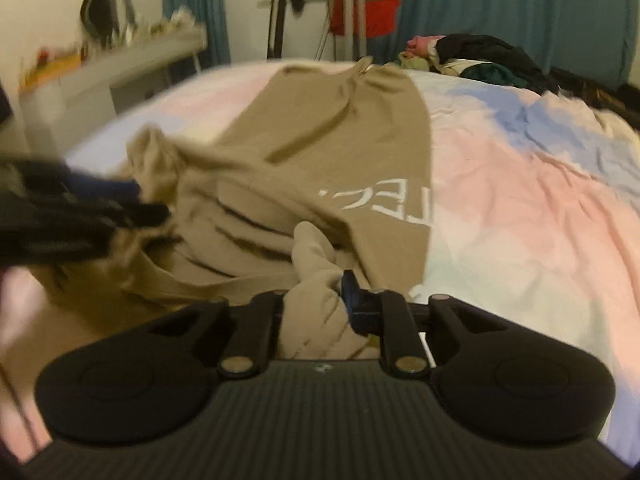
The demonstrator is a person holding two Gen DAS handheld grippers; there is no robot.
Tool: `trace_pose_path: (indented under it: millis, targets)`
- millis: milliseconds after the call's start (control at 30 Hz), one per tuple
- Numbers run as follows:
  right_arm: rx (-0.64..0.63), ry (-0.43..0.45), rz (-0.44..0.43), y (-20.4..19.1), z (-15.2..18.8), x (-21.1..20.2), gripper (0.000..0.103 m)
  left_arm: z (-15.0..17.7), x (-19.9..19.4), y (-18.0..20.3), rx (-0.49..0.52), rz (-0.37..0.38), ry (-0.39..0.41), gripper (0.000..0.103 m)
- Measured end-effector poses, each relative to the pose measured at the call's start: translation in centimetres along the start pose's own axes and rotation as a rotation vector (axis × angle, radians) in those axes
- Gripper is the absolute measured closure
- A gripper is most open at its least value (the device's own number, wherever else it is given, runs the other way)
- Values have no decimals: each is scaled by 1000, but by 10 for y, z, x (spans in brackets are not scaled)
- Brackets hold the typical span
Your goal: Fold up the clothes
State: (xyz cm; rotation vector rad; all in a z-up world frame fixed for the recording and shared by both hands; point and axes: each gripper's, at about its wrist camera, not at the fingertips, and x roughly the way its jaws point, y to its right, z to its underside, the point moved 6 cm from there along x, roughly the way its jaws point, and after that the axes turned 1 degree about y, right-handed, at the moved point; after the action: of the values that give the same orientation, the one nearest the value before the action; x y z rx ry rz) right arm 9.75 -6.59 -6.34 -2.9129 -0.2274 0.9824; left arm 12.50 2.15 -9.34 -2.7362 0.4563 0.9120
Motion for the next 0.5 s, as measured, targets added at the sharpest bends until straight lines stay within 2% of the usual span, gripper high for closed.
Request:
trace_pose_path:
  millis: [100,200,233,333,367,500]
  targets:
    - [51,13,-20,9,2,-25,88,8,13,-2,2,-13,-21,62]
    - [14,-21,-16,6,9,-40,88,16,26,-4,4,-26,-41,65]
    - [8,-33,-14,5,12,-40,88,19,30,-4,4,-30,-48,70]
    - [25,-22,-20,6,10,-41,86,21,29,-5,15,-47,-26,97]
    - [35,-13,-25,7,8,-42,85,20,27,-4,16,-50,-16,100]
    - [69,56,-58,7,-2,-52,65,6,-5,-4,11,-54,69,101]
